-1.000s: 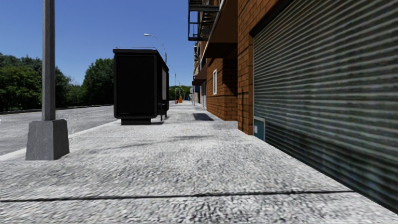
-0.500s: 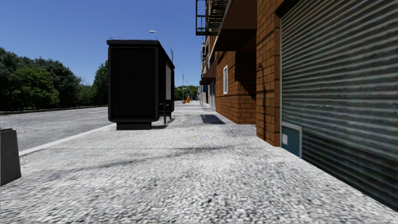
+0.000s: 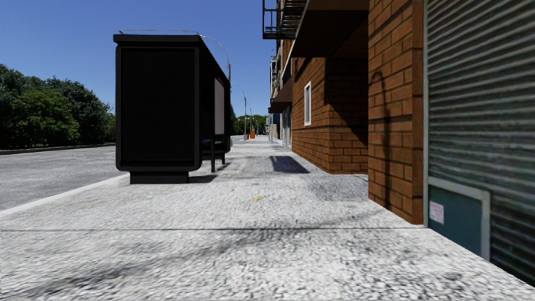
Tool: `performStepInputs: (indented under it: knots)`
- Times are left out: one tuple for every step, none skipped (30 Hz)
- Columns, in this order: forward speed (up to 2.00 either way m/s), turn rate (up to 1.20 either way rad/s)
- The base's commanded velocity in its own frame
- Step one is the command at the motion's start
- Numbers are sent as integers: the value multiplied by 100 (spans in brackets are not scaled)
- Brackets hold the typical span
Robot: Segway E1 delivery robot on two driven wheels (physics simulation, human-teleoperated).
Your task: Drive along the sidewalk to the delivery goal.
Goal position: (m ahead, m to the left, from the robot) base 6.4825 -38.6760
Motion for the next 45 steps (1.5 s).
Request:
performStepInputs:
  knots:
    - [200, 0]
    - [200, 0]
    - [200, 0]
    - [200, 0]
    - [200, 0]
    - [200, 3]
    - [200, 3]
    - [200, 12]
    - [200, 27]
    - [200, 33]
    - [200, 33]
    - [200, 35]
    - [200, 35]
    - [200, 35]
    - [200, 28]
    - [200, 10]
    - [200, 0]
    - [200, 0]
    - [200, 0]
    - [200, 0]
    - [200, 0]
    - [200, 0]
    - [200, 0]
    - [200, 0]
    - [200, 0]
    - [200, 0]
    - [200, 0]
    - [200, 0]
    - [200, 0]
    - [200, 0]
    - [200, 0]
    - [200, 0]
    - [200, 0]
    - [200, 0]
    - [200, 0]
    - [200, 0]
    - [200, 0]
    - [200, 0]
    - [200, 0]
    - [200, 0]
    - [200, 0]
    - [200, 0]
    - [200, 0]
    - [200, 0]
    - [200, 0]
